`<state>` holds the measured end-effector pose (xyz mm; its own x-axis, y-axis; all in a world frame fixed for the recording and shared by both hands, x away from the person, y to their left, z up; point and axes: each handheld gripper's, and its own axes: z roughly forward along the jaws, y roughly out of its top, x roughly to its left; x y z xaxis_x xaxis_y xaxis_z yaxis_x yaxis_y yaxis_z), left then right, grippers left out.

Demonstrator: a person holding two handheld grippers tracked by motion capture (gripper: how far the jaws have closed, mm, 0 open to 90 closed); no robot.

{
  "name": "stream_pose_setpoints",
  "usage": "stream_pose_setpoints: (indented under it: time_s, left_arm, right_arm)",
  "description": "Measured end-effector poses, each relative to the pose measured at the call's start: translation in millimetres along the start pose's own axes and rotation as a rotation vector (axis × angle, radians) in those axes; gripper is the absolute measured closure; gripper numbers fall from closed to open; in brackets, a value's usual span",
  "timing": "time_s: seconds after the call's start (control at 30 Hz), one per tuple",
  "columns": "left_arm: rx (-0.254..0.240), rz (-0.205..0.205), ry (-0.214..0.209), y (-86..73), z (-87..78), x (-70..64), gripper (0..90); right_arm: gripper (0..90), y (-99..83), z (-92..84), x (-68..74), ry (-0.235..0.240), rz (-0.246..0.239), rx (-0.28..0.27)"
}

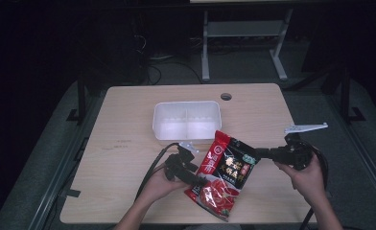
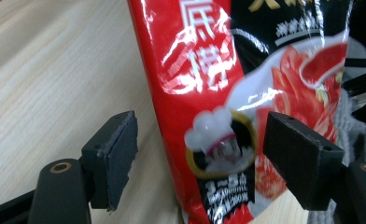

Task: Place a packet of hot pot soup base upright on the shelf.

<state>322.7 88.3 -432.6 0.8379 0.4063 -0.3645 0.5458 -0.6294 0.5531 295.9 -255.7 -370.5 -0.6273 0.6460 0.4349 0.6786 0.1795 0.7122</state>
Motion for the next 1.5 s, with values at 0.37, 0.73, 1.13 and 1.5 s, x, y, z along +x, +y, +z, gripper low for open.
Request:
stream_pose_setpoints:
  time_s: [0.37,0.73,1.13,1.5]
  left_arm:
    - [-0.018,-0.009,-0.066,2.3,-0.1,4.1,50.8]
    - [-0.051,0.030,-0.010,-6.1,-9.4,1.4,74.5]
    - [-0.051,0.062,0.013,-7.9,-12.5,-2.9,76.3]
    - [-0.046,0.074,0.018,-11.6,-13.2,-5.0,75.9]
  right_arm:
    - [89.2,10.8,-0.9,20.9,0.044,-0.049,-0.017]
    - [78.7,10.1,5.4,15.0,0.025,-0.037,-0.022]
    - [44.2,-3.7,35.5,3.2,0.058,-0.013,0.058]
    - [58.7,-3.7,54.5,7.9,0.094,-0.007,0.106]
